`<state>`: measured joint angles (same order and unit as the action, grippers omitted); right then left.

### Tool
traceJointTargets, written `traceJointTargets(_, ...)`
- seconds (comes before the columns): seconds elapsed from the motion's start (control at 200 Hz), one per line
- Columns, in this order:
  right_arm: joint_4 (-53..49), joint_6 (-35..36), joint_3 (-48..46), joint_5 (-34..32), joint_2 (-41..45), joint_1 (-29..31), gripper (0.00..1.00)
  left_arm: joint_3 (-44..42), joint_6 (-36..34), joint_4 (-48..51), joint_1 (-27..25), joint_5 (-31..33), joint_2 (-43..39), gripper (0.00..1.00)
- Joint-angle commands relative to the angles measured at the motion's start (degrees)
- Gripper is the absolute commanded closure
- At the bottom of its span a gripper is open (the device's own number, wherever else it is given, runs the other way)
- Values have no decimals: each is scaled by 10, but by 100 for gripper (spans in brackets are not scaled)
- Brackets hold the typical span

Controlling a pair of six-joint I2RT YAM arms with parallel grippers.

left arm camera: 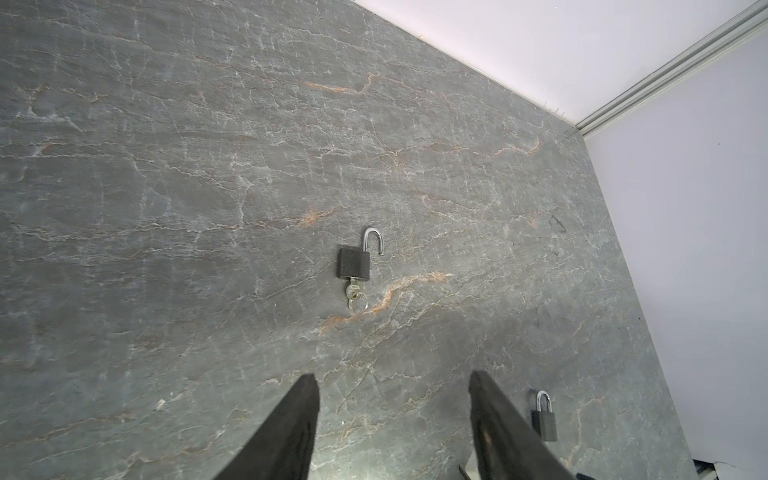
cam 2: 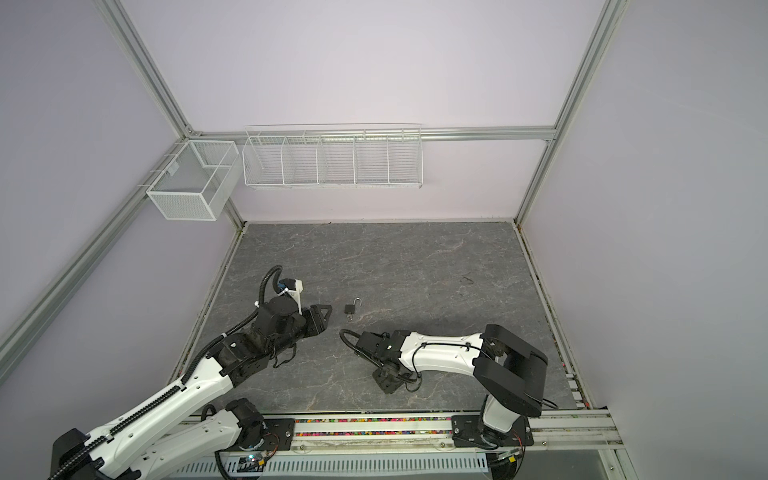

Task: Unlock with the key
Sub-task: 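Position the open right gripper above the loose silver key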

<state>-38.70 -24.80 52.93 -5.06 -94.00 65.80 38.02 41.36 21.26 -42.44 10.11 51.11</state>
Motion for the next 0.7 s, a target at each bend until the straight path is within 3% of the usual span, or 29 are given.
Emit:
traceJointTargets(0.0,0,13,3,-2,-11,-9,66,-7,3,-3,-1,12,-1,42)
traceJointTargets(0.695,15,33,2,-4,-19,-23,81,-4,6,-7,-1,6,11,42)
